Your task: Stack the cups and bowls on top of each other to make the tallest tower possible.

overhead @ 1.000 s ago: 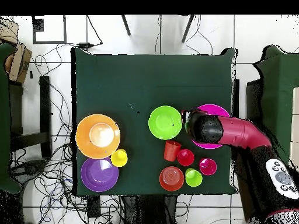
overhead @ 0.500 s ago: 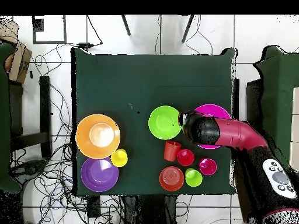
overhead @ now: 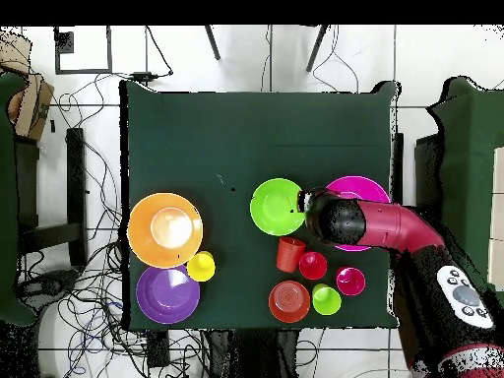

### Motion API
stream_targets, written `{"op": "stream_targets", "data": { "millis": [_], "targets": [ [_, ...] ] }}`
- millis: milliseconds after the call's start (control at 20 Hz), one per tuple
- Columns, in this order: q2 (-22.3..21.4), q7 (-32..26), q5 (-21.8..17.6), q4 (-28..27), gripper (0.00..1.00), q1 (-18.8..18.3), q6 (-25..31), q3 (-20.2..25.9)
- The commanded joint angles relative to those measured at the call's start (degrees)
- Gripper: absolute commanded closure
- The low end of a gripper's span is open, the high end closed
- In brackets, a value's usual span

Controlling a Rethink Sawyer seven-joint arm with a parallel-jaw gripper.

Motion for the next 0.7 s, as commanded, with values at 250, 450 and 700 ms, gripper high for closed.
{"op": "stream_targets", "data": {
  "millis": [250, 450, 700],
  "targets": [
    [5.67, 4.44, -1.32, -1.12, 0.00, 2.66, -5.06, 1.04],
    [5.41, 3.89, -1.47, -1.27, 0.00, 2.70, -4.92, 0.81],
    [3.93, 3.42, -1.25, -0.54, 0.00, 2.51, -4.04, 0.90]
  ]
}}
